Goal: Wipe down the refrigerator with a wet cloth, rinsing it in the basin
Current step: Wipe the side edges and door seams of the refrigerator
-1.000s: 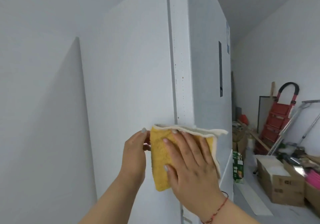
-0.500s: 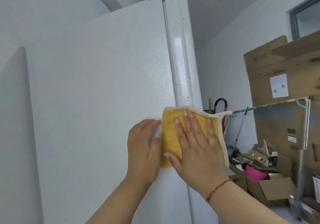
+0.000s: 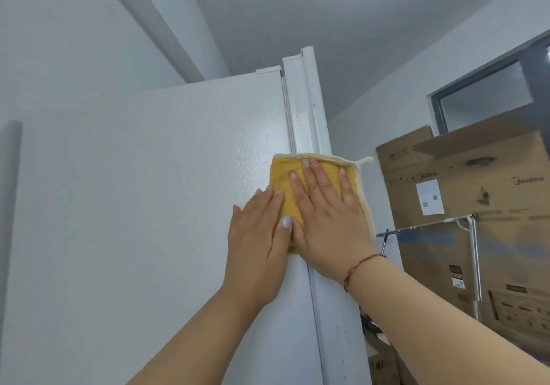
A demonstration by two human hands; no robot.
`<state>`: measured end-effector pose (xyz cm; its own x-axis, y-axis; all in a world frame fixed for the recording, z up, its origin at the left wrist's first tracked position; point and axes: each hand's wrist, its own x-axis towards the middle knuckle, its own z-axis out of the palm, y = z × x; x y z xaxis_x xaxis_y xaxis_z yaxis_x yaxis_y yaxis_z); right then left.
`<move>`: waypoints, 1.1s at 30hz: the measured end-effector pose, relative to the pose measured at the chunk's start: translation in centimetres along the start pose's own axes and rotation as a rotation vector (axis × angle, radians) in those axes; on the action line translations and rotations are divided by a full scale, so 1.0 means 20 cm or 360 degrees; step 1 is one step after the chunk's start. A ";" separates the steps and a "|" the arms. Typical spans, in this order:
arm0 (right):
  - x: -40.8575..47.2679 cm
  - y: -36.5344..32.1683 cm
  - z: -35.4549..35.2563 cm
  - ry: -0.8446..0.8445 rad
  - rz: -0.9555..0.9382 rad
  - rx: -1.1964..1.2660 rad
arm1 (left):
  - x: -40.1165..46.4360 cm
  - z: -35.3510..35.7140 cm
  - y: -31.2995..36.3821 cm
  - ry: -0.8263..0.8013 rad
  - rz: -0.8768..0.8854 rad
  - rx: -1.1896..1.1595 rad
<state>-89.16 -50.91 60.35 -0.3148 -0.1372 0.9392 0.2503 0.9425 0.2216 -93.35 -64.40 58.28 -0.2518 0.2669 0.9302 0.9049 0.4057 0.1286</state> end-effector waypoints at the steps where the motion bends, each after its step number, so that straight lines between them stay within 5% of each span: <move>1: 0.03 0.01 0.00 0.0020 0.0001 0.0005 | 0.03 -0.01 0.01 -0.0009 0.0002 0.0030; 9: 0.34 0.10 -0.11 -0.0076 -0.0052 -0.0106 | 0.33 -0.11 0.03 0.0042 0.0066 0.0184; 21: 0.93 0.21 -0.33 -0.0185 0.0033 -0.0394 | 0.44 -0.05 0.03 0.0151 0.0011 -0.0111; 33: 0.61 0.13 -0.19 0.0246 0.0062 -0.0233 | 0.43 -0.06 0.02 0.0208 -0.0002 -0.0437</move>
<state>-88.85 -51.41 73.45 -0.1610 -0.1570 0.9744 0.3934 0.8953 0.2093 -94.82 -63.00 66.67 -0.2229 0.1442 0.9641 0.9680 0.1496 0.2014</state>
